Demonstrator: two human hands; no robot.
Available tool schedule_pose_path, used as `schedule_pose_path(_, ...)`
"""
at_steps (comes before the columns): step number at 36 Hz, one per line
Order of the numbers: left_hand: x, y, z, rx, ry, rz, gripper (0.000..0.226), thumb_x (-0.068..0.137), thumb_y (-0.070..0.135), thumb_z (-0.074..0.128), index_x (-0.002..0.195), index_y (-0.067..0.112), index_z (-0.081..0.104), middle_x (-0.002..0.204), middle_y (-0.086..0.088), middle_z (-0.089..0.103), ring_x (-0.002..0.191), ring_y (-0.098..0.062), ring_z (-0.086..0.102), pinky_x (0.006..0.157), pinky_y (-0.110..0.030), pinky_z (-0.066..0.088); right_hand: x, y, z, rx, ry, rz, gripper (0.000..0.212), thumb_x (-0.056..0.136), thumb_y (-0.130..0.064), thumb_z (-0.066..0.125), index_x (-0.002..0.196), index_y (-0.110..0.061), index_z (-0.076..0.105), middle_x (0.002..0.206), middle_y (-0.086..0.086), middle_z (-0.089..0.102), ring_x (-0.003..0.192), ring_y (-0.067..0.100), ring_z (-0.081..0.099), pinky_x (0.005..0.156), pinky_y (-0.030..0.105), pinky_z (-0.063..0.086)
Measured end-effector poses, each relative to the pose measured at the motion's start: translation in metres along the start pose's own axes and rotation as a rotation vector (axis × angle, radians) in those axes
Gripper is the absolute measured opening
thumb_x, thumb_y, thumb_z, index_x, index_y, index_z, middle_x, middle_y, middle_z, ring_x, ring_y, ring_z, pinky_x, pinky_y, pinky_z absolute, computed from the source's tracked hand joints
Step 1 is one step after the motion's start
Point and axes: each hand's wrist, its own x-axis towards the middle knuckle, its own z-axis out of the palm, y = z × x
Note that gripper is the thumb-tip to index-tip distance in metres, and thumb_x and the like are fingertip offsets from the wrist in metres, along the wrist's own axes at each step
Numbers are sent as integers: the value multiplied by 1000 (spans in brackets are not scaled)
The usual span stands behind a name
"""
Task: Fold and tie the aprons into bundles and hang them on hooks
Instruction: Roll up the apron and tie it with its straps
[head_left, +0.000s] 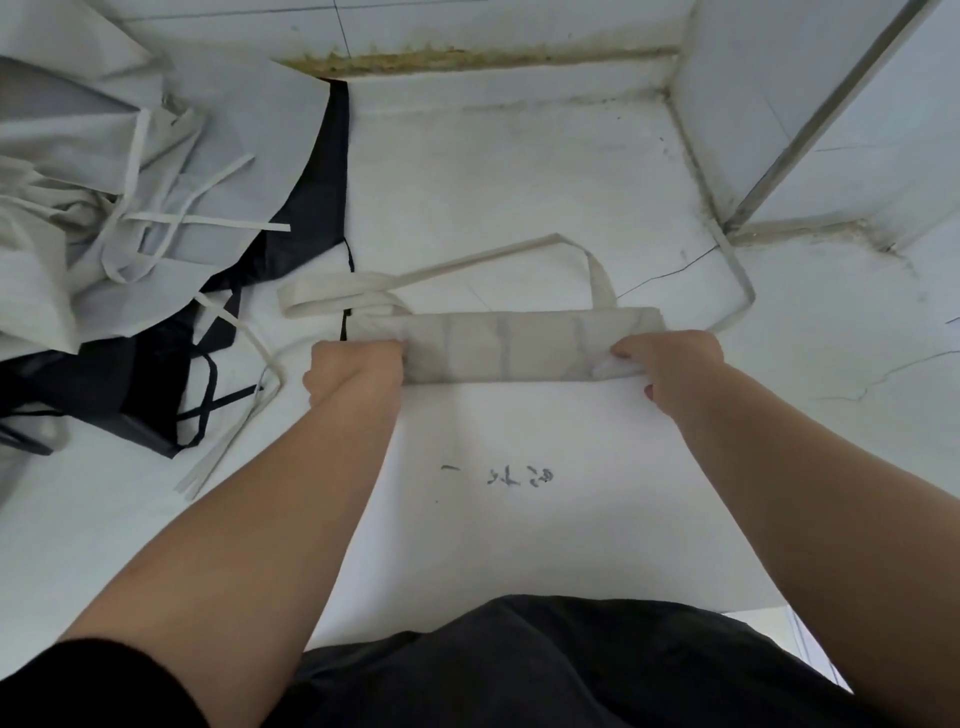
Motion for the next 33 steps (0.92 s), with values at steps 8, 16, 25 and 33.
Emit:
schedule_pose_path(8, -30, -6, 11, -161, -2, 254, 68, 75, 15, 76, 128, 16, 33, 134, -14, 34, 70, -16, 45, 61, -28, 41, 5, 1, 13, 310, -28, 25, 25, 79, -4, 65, 98, -6, 49, 77, 6, 50, 56, 11, 51, 46, 16, 47)
schedule_pose_path(16, -32, -4, 25, -290, 105, 147, 94, 72, 7, 76, 144, 20, 16, 144, -11, 25, 106, -26, 52, 76, -27, 41, 11, 12, 17, 220, 77, -120, 35, 71, -4, 65, 104, 0, 57, 87, 12, 61, 67, 24, 53, 38, 16, 38)
schedule_pose_path(25, -34, -3, 21, -591, -71, -129, 41, 74, 29, 78, 104, 12, 55, 79, 1, 52, 68, -14, 51, 59, -22, 43, 8, 12, 16, 141, 126, -277, 43, 77, -4, 64, 116, -6, 44, 76, -4, 47, 71, 20, 51, 61, 26, 41)
schedule_pose_path(33, -34, -6, 26, -382, 10, 152, 18, 79, 9, 67, 92, 16, 57, 82, 6, 58, 73, -14, 56, 63, -21, 43, 0, 7, 15, 414, 50, -145, 53, 74, -10, 72, 122, -9, 50, 96, 5, 60, 71, 19, 56, 61, 27, 47)
